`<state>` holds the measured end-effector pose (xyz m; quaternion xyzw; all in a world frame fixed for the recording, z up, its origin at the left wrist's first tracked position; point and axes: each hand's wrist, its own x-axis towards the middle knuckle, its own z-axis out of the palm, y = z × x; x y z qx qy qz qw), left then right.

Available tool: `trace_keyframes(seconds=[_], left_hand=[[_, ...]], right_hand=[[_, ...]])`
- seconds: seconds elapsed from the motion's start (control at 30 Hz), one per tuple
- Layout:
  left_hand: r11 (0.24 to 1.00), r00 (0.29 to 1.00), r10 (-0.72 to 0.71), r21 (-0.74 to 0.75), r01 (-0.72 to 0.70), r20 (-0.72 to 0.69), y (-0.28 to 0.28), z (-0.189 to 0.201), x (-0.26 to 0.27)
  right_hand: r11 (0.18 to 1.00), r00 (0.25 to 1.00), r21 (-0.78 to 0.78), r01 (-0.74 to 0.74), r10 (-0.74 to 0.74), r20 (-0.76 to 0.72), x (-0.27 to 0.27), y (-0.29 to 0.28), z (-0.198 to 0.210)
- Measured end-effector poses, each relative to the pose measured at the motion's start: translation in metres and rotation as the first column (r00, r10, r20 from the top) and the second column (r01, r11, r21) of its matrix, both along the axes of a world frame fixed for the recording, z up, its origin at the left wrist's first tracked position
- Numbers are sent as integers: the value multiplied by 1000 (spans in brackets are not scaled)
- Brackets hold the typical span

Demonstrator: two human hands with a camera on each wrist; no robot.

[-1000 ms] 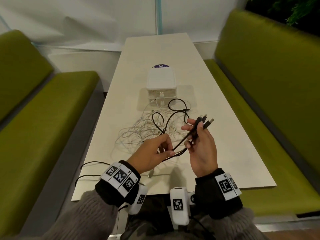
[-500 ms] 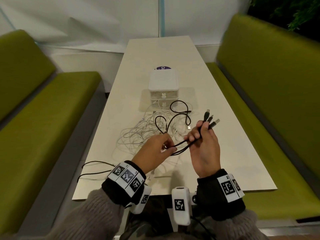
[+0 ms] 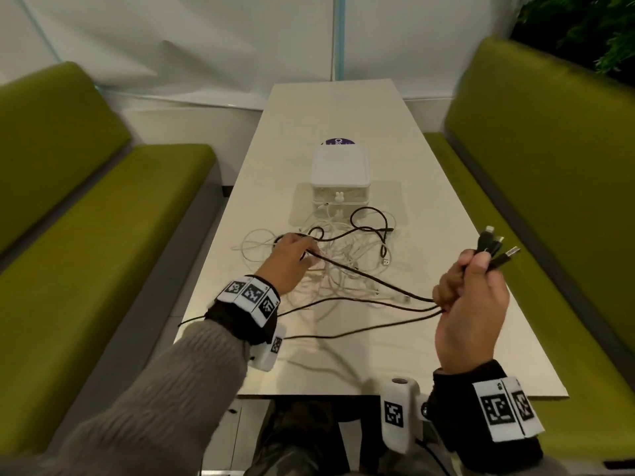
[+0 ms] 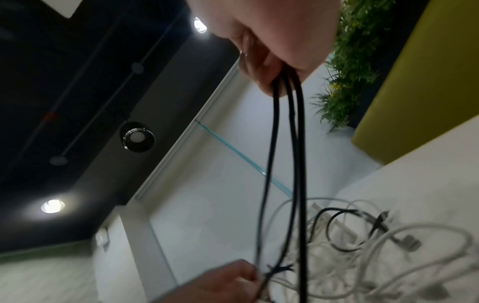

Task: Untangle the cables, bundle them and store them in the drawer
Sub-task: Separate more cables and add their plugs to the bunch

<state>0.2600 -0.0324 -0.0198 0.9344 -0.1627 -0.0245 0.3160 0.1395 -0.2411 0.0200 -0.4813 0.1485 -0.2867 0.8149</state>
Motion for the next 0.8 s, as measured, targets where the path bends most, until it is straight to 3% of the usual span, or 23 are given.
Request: trace_keyframes(seconds=[0.17, 0.33, 0.5, 0.6, 0.73, 0.8], left_hand=[[952, 999, 35, -303, -37, -13, -2, 34, -7], [912, 998, -47, -406, 61, 45, -23, 42, -29], [872, 990, -38, -480, 101, 138, -33, 30, -49], [839, 993, -41, -536, 92, 106, -29, 27, -52], [931, 991, -70, -364, 24, -112, -22, 3, -50], [974, 989, -56, -223, 25, -135, -16, -13, -47]], right_hand=[[941, 996, -338, -29, -3, -92, 5, 4, -20], [837, 972, -496, -229, 165, -171, 15, 35, -14], [722, 928, -590, -360, 212, -306, 27, 53, -12], [749, 949, -592, -299, 169, -266, 31, 48, -18], [850, 989, -512, -125, 68, -128, 31, 37, -14], [910, 998, -413, -50, 34, -47, 25, 32, -2]])
